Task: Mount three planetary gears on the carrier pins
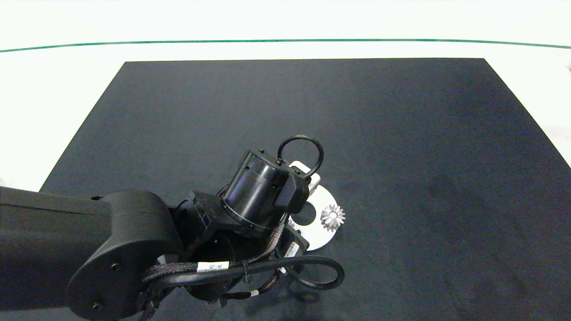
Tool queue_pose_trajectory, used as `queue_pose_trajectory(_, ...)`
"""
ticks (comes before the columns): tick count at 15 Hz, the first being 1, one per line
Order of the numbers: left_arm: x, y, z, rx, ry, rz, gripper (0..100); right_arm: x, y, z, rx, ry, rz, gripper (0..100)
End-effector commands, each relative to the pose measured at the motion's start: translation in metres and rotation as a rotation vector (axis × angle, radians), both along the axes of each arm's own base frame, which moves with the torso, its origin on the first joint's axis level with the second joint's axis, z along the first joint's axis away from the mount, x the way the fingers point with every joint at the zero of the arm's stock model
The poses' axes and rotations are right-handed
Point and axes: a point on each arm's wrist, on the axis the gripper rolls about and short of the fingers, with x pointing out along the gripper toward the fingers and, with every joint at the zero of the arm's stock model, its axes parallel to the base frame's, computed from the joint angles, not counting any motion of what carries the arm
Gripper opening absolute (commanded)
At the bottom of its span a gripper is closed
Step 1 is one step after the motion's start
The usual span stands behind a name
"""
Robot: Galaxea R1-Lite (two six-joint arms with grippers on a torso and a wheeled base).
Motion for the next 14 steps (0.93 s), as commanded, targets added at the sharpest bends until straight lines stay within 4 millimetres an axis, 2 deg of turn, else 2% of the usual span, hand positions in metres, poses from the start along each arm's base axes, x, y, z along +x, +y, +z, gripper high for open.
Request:
queue_pose_trajectory(1,0.001,-0.001,-0.003,0.011,0.006,0.002,16,0.0,0.0,0.0,-0.002,0.002,0.0,100)
queue_pose_trajectory(2,0.001,-0.002,-0.003,0.008,0.004,0.001,16,0.0,0.0,0.0,-0.001,0.003,-0.001,100)
queue_pose_trajectory(3,0.001,-0.002,-0.003,0.005,0.001,0.001,100,0.0,0.0,0.0,-0.003,0.003,-0.001,100)
queue_pose_trajectory(11,0.0,0.002,0.002,-0.017,-0.006,0.01,100,0.001,0.0,-0.002,-0.005,0.007,-0.001,100)
queue_pose_trajectory(12,-0.007,0.013,0.018,-0.056,-0.034,0.014,100,0.001,0.0,-0.002,-0.005,0.007,-0.003,100)
queue_pose_trajectory(14,-0.01,0.056,0.041,-0.116,-0.091,0.103,100,0.001,0.0,-0.002,-0.005,0.007,-0.004,100)
